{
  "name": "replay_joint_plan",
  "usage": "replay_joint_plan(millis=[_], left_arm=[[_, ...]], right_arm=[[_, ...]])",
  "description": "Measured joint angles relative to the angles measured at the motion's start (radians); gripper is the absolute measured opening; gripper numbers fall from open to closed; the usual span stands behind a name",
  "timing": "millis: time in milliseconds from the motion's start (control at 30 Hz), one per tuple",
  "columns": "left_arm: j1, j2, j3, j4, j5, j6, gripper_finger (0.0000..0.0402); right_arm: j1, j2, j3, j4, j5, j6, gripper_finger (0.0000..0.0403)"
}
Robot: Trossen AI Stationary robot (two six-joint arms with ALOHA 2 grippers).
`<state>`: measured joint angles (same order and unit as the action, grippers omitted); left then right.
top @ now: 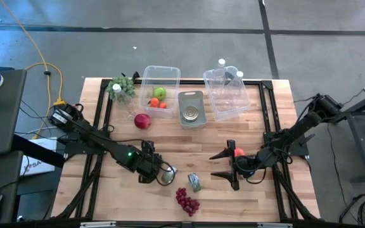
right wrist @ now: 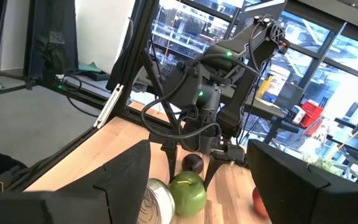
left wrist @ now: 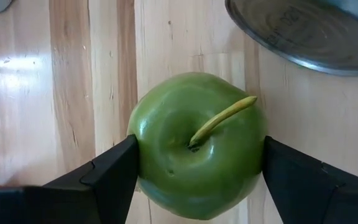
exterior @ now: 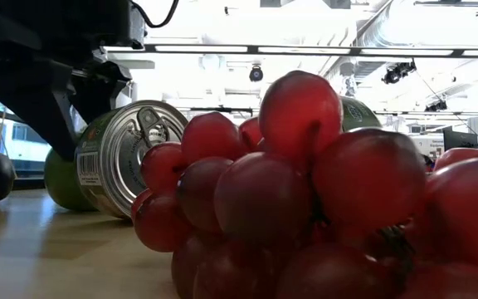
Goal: Pick & Place Food Item
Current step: Put the green apple into the left transparent bin
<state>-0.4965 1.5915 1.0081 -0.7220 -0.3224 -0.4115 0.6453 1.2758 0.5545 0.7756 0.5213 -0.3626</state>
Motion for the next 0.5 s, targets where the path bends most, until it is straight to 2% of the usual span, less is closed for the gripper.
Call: replay_joint_plan(millis=[333, 500], left_arm=[[0.051, -0.107, 0.158, -0.185, -0.007, 0.124, 0.029], [0.119, -0.114, 0.305, -0.306, -0.055, 0.216, 0.0292]], right_arm=[[0.0, 0.0, 0.0, 0.007, 0.0, 0.0, 0.0258], [0.0, 0.0, 0.0, 0.007, 0.0, 0.0, 0.0258]])
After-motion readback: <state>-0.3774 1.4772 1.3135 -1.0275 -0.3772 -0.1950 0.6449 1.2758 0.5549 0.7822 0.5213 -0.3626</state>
